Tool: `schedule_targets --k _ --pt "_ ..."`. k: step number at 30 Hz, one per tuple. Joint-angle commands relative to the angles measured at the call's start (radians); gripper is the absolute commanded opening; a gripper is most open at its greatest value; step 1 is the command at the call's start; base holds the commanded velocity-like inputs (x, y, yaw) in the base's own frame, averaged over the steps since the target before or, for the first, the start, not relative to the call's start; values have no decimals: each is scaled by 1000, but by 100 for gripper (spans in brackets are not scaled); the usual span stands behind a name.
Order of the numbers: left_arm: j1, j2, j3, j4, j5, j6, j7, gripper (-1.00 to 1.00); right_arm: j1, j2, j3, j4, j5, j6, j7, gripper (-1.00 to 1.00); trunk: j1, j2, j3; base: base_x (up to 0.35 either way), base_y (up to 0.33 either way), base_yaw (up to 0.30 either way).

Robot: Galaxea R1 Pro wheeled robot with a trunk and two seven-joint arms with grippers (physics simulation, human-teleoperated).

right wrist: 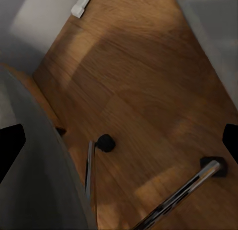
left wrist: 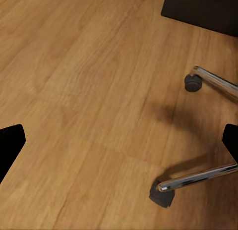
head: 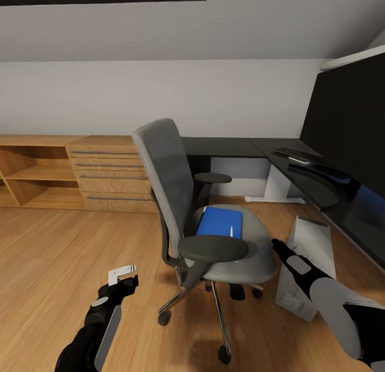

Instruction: In the bedroom, organize the workspace by keeping the computer under the desk, ensuring the monitor is on the desk, placing the keyboard on the desk next to the monitor, placing the mouse on the desk next to the keyboard, moving the folder from the swivel chair onto the desk next to the mouse, stacking the notebook on top of the folder with the pen on top of the notebook, and positioning the swivel chair next to the desk.

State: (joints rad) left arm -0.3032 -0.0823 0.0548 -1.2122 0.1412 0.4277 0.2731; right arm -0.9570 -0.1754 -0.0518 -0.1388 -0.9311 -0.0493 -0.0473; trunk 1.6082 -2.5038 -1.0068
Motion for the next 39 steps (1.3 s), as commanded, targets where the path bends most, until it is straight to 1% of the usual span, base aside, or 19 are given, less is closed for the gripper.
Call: schedule_targets --k 1,7,39 --pt "0 0 0 -1 11 3 6 100 0 0 0 0 -3 -1 -2 100 0 0 -1 8 0 51" --pt "0 0 0 -1 9 3 6 100 0 2 3 -1 -3 -1 -2 100 0 0 0 2 0 189" --pt "0 0 0 -1 10 4 5 100 0 2 1 -1 -2 -6 -2 100 0 0 12 0 0 259"
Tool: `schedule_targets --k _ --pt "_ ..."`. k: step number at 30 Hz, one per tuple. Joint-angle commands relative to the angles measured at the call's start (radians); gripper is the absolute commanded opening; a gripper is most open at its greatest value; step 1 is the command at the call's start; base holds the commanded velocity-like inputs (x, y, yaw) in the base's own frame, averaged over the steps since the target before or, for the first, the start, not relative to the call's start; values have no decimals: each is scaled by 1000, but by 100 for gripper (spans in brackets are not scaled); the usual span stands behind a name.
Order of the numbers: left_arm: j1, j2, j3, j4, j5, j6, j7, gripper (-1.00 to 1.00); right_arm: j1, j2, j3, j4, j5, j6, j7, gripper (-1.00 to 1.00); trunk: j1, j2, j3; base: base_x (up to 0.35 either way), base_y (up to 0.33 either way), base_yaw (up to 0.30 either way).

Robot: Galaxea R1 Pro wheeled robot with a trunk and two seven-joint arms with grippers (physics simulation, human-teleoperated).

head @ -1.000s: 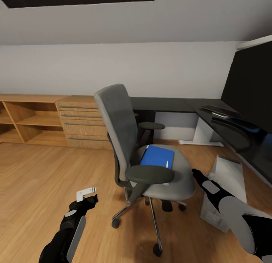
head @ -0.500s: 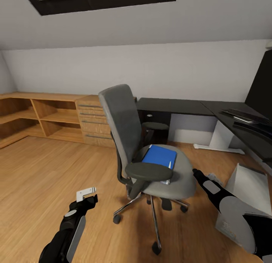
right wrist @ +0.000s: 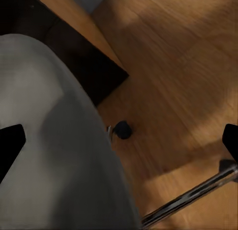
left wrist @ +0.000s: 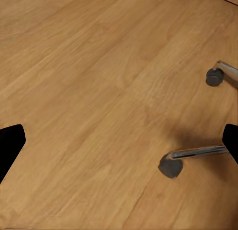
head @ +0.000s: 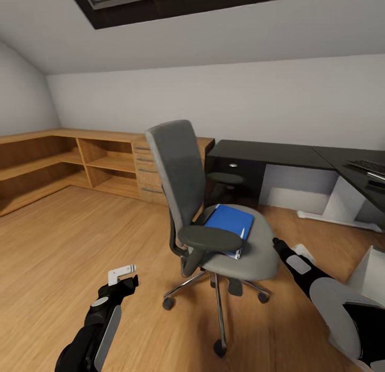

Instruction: In the bedroom, organize the workspace by keeping the computer under the desk, ensuring the monitor is on the desk, placing the keyboard on the desk next to the monitor, placing the mouse on the desk next to the keyboard, moving the folder from the swivel chair onto the desk next to the mouse, stacking the notebook on top of the folder with the pen on top of the notebook, and positioning the swivel chair next to the desk.

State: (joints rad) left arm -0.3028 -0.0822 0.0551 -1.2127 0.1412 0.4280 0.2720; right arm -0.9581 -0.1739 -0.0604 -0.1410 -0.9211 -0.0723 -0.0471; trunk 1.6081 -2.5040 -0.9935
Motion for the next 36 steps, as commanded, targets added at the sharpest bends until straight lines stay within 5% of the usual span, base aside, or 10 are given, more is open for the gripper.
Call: schedule_targets --k 1,19,36 --pt "-1 -1 0 -1 10 4 6 100 1 1 9 1 -12 17 -2 100 0 0 -1 0 0 260" --pt "-1 -4 -3 19 9 3 7 100 1 1 8 1 -13 17 1 100 0 0 -1 -221 0 256" --pt "-1 -5 -4 21 9 3 6 100 1 1 9 1 -12 13 19 100 0 0 -1 -125 0 19"
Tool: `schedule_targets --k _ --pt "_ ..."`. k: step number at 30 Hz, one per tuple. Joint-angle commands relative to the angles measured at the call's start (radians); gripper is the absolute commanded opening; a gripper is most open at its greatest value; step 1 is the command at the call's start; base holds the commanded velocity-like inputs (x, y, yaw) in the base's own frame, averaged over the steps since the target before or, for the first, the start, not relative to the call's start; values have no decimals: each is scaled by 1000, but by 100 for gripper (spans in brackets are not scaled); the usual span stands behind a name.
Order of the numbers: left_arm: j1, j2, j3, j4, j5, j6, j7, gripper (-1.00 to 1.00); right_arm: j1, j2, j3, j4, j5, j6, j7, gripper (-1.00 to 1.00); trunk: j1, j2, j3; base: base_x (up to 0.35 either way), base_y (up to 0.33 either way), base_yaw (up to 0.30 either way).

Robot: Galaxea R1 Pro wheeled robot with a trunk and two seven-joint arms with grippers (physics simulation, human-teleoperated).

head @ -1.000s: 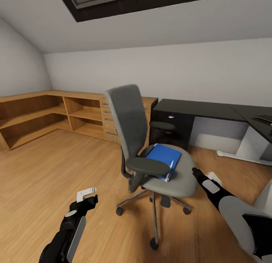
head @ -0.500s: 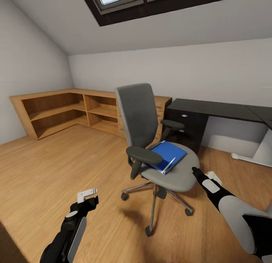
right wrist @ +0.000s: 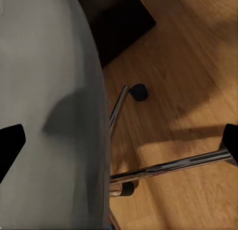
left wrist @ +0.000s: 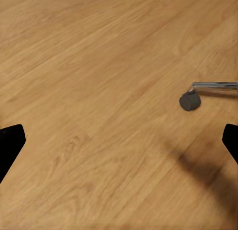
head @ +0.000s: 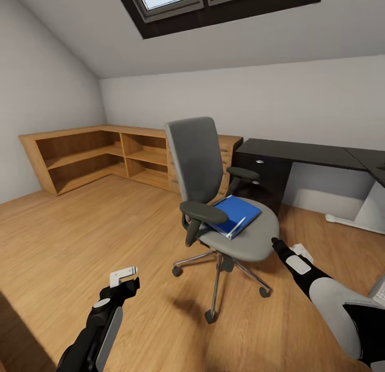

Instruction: In the bedroom, organize the workspace by keeping the computer under the desk, ensuring the monitor is on the desk, placing the keyboard on the desk next to the monitor, placing the mouse on the desk next to the keyboard, moving the folder from the swivel chair onto the desk next to the mouse, stacking the notebook on top of the folder with the pen on top of the notebook, and positioning the swivel chair next to the desk.

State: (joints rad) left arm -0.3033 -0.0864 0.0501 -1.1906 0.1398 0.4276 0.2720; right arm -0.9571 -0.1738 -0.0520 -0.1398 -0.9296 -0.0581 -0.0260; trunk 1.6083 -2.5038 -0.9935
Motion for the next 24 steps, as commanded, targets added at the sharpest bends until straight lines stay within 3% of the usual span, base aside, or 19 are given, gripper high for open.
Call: schedule_targets --k 1,8,15,24 --pt "0 -1 1 -1 11 3 6 100 0 0 1 0 -3 -2 0 100 0 0 -1 -12 0 0" --pt "0 -1 0 -1 11 3 6 100 0 -1 0 0 -3 -10 15 100 0 0 -1 -28 0 0" --pt "0 -3 -2 10 11 3 6 100 0 -1 -2 0 -3 -11 29 100 0 0 -1 -210 -12 0" --pt "0 -3 -3 11 11 3 5 100 0 -3 -2 0 -3 -11 30 100 -4 2 34 -11 -2 0"
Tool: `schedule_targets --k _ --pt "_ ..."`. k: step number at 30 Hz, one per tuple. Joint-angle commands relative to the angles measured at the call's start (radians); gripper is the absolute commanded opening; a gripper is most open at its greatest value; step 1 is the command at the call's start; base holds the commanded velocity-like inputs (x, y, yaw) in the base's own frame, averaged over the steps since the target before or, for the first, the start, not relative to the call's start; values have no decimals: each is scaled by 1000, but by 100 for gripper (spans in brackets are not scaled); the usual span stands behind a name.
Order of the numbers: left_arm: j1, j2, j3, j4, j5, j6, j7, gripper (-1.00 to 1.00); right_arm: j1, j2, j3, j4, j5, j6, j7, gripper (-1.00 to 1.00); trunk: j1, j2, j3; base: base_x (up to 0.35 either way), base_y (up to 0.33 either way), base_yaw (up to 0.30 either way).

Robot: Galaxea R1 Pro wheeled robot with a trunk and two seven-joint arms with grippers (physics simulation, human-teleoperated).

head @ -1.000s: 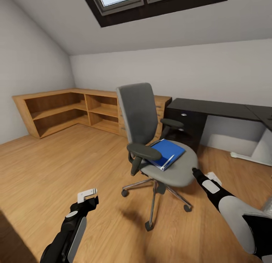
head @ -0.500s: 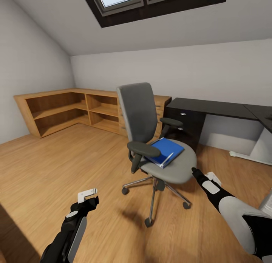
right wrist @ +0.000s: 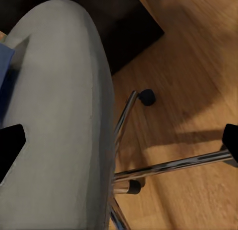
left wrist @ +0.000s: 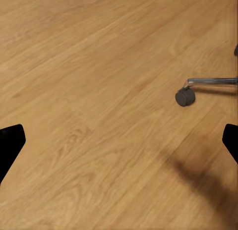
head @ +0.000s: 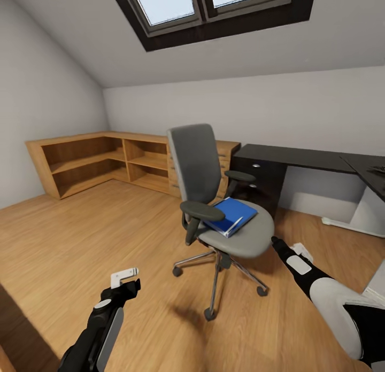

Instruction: In the bedroom, organize the workspace by keeping the computer under the desk, ensuring the monitor is on the desk, placing the keyboard on the desk next to the monitor, placing the mouse on the desk next to the keyboard, moving the folder from the swivel chair onto the desk next to the mouse, stacking the notebook on top of the folder with the pen on top of the notebook, and positioning the swivel chair next to the desk.

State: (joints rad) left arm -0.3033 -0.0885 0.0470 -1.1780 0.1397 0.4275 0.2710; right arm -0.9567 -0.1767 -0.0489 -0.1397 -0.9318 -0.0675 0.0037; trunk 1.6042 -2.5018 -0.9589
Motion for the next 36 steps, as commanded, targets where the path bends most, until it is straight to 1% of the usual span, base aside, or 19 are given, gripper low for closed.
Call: schedule_targets --k 1,2,14,17,28,31,36 --pt "0 0 1 -1 11 4 6 100 0 0 -5 0 -2 -2 1 100 -1 0 3 0 0 0" --pt "0 0 1 -1 11 4 6 100 0 0 -5 0 -2 -2 1 100 -1 0 7 0 0 0" --pt "0 0 1 -1 11 4 6 100 0 6 -2 2 -5 4 0 100 -1 0 7 0 0 0" --pt "0 0 1 -1 11 4 6 100 0 20 -1 4 -5 5 1 100 -1 0 7 0 0 0" --pt "0 0 1 -2 11 4 5 100 0 55 0 7 0 4 0 100 -1 0 7 0 0 0" --pt "0 0 1 -1 11 4 5 100 0 57 0 7 0 4 1 100 -1 0 7 0 0 0" --pt "0 0 -1 -1 11 3 3 100 0 66 0 10 1 6 1 100 -1 0 7 83 0 0"
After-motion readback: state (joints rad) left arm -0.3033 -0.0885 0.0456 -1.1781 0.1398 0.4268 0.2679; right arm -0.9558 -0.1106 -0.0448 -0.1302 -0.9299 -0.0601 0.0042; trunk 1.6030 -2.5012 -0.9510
